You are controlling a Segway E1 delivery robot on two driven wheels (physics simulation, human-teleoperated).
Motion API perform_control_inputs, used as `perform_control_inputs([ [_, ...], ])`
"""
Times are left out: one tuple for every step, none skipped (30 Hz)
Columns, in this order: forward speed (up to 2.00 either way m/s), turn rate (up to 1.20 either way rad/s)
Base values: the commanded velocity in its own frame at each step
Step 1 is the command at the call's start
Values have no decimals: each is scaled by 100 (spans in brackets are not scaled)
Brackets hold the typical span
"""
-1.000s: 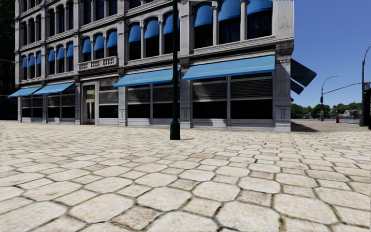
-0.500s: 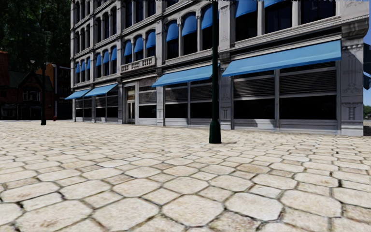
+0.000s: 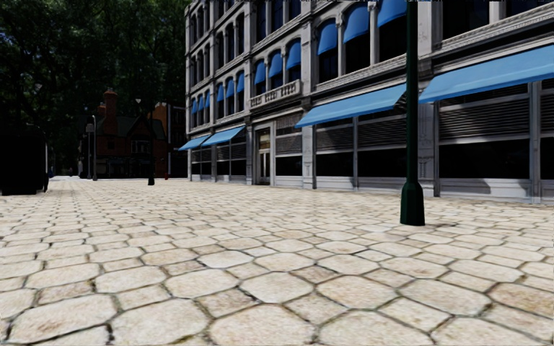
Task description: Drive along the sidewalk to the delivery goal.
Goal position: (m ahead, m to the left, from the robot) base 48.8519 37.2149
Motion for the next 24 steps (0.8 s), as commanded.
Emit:
perform_control_inputs([
  [153,60],
  [153,60],
  [153,60],
  [153,60],
  [153,60],
  [161,60],
  [200,60],
  [200,60],
  [200,60],
  [200,60],
  [200,60],
  [200,60],
  [200,60],
  [200,60],
  [200,60],
  [200,60],
  [200,59],
  [200,59],
  [200,59],
  [200,58],
  [200,57],
  [200,57],
  [200,57],
  [200,56],
])
